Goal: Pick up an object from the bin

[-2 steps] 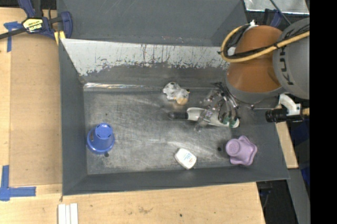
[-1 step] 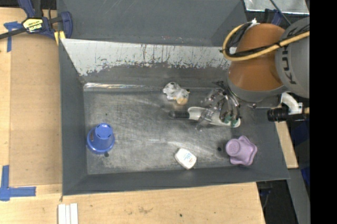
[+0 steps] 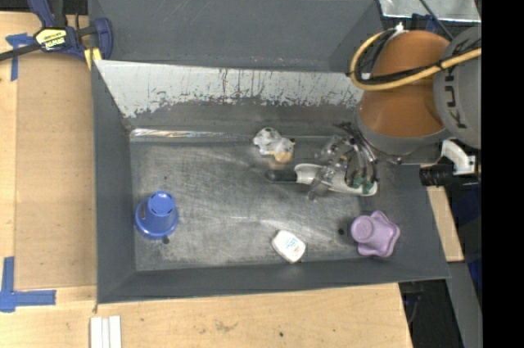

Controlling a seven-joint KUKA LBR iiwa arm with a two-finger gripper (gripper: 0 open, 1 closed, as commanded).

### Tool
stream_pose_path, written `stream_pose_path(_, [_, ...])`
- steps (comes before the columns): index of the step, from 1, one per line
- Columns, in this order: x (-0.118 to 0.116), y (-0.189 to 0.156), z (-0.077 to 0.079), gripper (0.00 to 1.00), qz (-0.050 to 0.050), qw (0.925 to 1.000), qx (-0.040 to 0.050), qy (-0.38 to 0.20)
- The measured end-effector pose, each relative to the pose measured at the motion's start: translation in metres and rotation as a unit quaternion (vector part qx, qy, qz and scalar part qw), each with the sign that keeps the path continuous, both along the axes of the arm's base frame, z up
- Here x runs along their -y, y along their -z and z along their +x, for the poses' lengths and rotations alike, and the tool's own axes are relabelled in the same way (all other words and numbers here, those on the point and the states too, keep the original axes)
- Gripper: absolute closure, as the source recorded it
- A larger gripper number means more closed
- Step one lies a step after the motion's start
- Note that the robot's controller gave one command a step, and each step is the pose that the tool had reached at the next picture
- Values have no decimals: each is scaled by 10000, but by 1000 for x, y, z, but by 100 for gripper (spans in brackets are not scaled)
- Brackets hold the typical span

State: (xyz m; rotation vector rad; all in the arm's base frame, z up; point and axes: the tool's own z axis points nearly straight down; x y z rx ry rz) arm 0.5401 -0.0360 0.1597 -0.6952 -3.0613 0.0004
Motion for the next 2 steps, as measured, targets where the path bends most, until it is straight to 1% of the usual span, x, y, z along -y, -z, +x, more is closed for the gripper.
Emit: stream_pose_path(2, [0,-27,1,100,-1,10000,21,0])
